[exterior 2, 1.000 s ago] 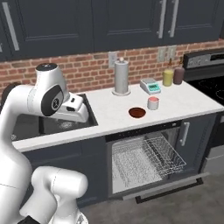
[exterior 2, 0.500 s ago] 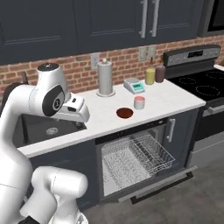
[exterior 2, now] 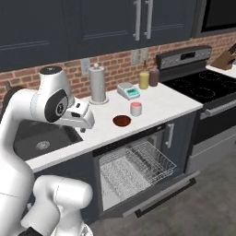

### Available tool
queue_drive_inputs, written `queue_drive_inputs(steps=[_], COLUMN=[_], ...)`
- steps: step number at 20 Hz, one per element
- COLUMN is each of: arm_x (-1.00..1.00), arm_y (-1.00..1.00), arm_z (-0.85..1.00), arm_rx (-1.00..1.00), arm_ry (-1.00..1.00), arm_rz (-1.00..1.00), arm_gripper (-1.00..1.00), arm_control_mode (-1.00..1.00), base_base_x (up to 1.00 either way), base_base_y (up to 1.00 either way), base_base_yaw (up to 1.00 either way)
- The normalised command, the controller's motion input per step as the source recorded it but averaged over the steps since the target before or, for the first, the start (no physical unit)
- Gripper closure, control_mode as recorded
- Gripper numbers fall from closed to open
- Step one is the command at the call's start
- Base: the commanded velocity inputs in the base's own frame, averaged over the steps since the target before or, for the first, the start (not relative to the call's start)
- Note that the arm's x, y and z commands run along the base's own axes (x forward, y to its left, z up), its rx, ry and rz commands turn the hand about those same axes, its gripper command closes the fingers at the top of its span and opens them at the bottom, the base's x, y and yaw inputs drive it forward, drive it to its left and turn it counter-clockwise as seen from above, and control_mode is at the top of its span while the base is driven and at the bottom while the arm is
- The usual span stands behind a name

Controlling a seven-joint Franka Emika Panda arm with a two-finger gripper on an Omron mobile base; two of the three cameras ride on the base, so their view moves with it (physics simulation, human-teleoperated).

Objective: Pick up the cup and bowl from the counter, place them in the dishwasher, and close the dishwasher door.

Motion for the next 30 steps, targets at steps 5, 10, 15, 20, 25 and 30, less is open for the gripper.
queue_drive_inputs(steps=[5,10,15,20,25,30], arm_x=[0.00,0.00,0.00,0.00,0.00,0.00], arm_y=[0.00,0.00,0.00,0.00,0.00,0.00], arm_z=[0.00,0.00,0.00,0.00,0.00,0.00], arm_rx=[0.00,0.00,0.00,0.00,0.00,0.00], arm_ry=[0.00,0.00,0.00,0.00,0.00,0.00], arm_rz=[0.00,0.00,0.00,0.00,0.00,0.00], arm_gripper=[-1.00,-1.00,-1.00,-1.00,-1.00,-1.00], arm_control_mode=[1.00,1.00,1.00,1.00,1.00,1.00], base_base_x=[0.37,0.40,0.42,0.43,0.43,0.46], base_base_y=[0.00,0.02,0.04,0.05,0.09,0.13], base_base_yaw=[-0.24,-0.24,-0.25,-0.25,-0.25,-0.25])
